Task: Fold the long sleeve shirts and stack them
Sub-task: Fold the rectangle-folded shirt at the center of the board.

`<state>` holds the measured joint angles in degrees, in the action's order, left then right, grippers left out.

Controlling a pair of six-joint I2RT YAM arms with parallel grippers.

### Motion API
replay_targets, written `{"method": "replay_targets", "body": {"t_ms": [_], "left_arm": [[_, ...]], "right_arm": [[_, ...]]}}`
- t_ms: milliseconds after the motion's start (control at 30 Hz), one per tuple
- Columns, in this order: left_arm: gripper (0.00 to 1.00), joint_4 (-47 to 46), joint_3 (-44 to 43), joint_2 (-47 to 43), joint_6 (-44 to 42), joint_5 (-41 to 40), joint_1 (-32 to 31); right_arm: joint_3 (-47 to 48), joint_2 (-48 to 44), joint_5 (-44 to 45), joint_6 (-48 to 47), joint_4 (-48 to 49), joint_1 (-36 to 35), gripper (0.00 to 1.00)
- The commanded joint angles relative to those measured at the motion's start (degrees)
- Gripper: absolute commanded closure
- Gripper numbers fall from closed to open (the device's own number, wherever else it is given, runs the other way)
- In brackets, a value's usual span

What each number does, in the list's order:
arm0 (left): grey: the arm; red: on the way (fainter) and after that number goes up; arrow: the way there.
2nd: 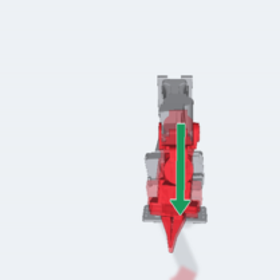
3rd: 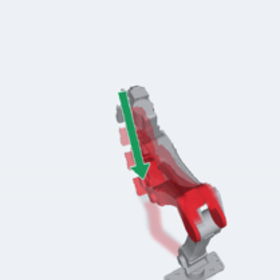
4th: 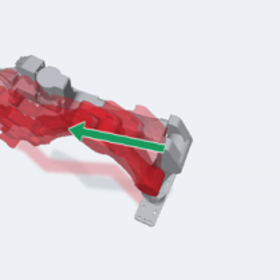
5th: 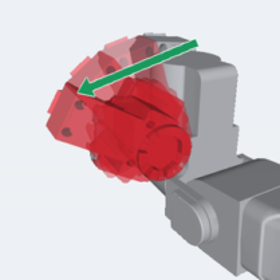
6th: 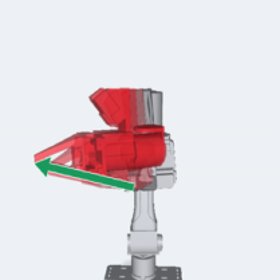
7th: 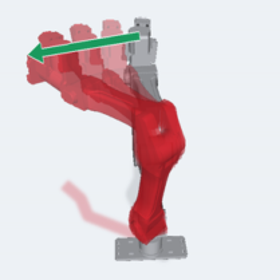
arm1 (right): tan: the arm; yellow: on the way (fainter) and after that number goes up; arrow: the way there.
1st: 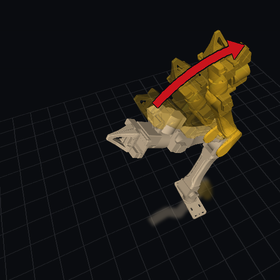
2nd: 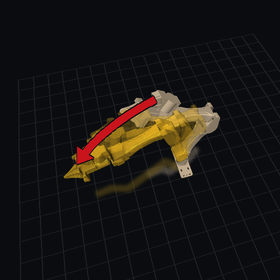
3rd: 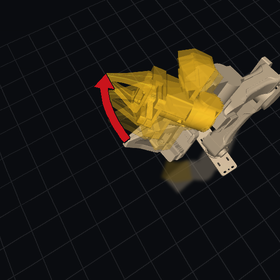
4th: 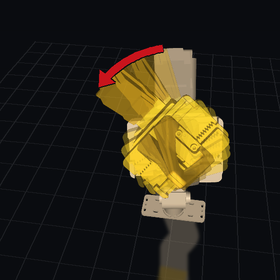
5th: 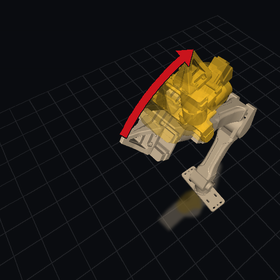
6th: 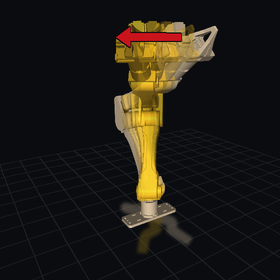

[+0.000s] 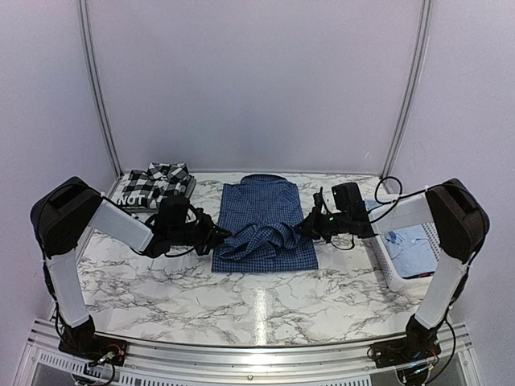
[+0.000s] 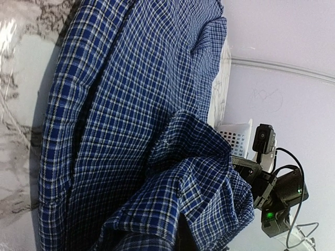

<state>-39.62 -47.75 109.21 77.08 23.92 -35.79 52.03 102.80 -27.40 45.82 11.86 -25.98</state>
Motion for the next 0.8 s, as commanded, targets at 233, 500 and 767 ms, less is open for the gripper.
{"method": "replay_targets", "body": {"t_ms": [233,500,767], "left_arm": [[1.00,-1.1,-3.9,2.5,-1.4,3.0,2.4],[0.66,-0.7,-4.5,2.1,-3.2,2.0,4.1],[0.35,0.5,-5.6,2.0,-6.9,3.5,6.4]], "right_arm": [[4.7,3.2,-2.1,-0.4,0.6,1.8,1.00],[6.4,3.5,-2.6,-1.2,-0.2,2.2,0.91],[6.7,0.3,-0.9,-3.6,-3.4,3.0,0.52]]}}
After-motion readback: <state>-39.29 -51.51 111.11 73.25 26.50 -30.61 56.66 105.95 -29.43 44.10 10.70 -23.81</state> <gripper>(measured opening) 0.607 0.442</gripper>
